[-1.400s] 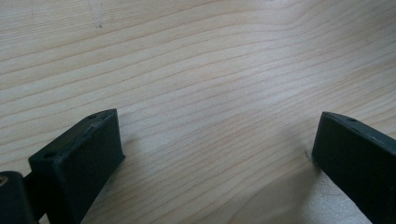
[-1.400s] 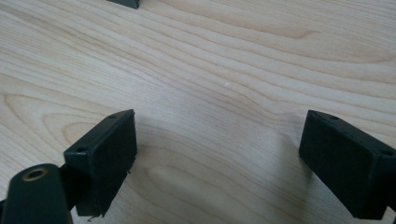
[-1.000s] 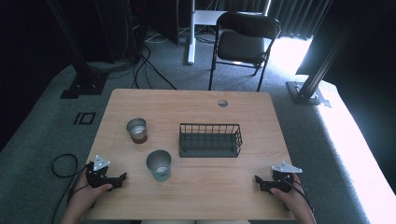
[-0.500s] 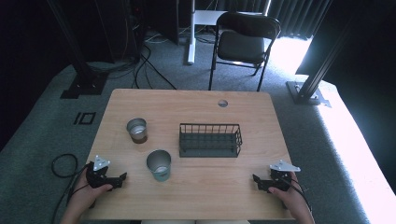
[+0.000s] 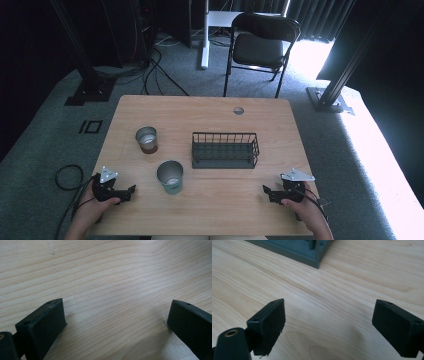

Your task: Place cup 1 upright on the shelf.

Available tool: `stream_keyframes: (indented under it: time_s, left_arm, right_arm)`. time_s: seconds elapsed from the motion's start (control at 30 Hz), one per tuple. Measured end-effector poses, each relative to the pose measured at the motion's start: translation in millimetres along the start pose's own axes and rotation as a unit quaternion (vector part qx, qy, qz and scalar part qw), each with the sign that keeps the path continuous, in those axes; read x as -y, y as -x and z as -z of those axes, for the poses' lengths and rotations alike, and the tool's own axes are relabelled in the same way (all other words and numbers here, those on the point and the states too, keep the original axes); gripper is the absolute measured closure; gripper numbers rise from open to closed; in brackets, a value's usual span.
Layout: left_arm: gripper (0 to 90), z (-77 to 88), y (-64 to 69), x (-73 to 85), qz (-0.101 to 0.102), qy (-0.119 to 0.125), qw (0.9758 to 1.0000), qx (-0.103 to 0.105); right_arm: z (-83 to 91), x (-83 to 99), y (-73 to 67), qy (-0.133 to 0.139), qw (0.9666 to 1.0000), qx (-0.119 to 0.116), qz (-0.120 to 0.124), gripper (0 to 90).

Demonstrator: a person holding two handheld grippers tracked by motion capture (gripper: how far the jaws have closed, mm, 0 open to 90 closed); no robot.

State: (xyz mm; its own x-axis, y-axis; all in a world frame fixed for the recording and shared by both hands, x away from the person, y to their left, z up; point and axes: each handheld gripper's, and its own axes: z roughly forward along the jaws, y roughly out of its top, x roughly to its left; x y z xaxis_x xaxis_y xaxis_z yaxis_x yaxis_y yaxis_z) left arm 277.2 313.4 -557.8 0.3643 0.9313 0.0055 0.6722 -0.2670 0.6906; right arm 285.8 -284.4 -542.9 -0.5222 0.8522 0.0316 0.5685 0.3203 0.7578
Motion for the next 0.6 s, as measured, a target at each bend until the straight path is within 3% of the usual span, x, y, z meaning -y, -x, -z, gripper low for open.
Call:
stream_keyframes:
  time_s: [0.6]
  left_arm:
    - [2.3, 0.0, 0.0, 0.0, 0.0, 0.0, 1.0, 0.0]
  right_arm:
    - [-7.2, -19.1, -29.2, 0.015, 0.9981, -0.045, 0.04, 11.2]
